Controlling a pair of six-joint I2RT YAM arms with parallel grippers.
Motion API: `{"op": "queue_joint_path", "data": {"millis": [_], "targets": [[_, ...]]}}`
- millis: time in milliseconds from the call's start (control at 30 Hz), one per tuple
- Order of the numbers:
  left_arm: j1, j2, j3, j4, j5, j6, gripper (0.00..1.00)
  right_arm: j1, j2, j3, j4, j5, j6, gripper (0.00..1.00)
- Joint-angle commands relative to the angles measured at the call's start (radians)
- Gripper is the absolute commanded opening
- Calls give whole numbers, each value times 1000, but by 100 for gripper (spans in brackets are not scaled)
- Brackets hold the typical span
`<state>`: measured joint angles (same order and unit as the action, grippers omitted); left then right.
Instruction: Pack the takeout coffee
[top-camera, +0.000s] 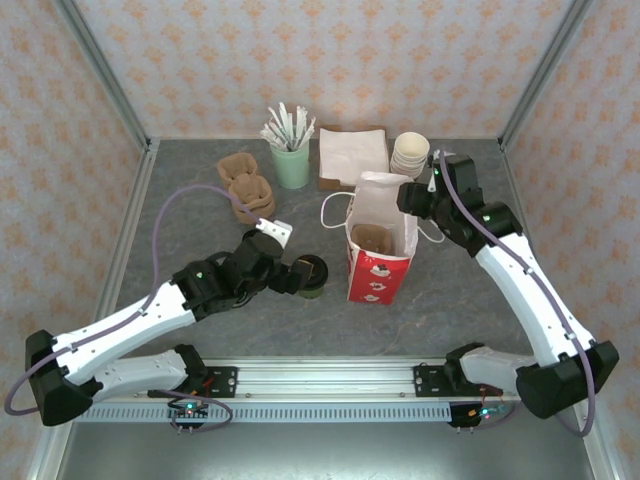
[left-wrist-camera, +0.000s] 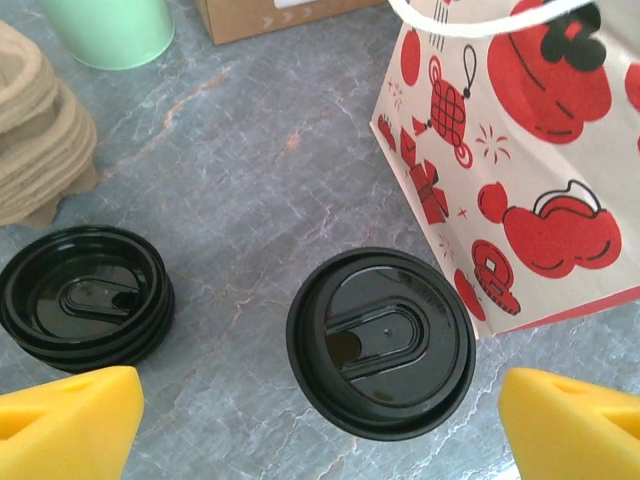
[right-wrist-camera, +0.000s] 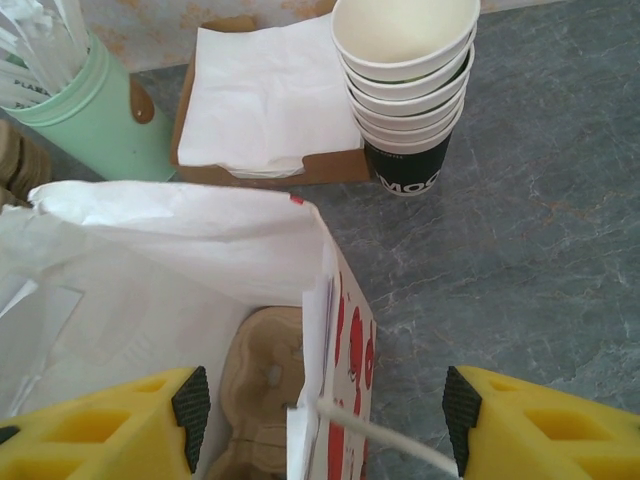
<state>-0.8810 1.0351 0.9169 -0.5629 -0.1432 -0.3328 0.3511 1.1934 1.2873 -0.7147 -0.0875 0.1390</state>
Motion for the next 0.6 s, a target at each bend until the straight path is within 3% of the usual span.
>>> {"op": "queue_joint_path", "data": {"millis": [0,167,567], "targets": [[-15,12,-22,18,-47,-34,92,-12,30,54,-6,-22,-54,65],[-19,40,-64,97,-16,-36,92,-14,53,65,14,-50,-75,64],[-66,212,3,84,-37,-64,94,-16,74,71,-7,-66,-66,59]]}}
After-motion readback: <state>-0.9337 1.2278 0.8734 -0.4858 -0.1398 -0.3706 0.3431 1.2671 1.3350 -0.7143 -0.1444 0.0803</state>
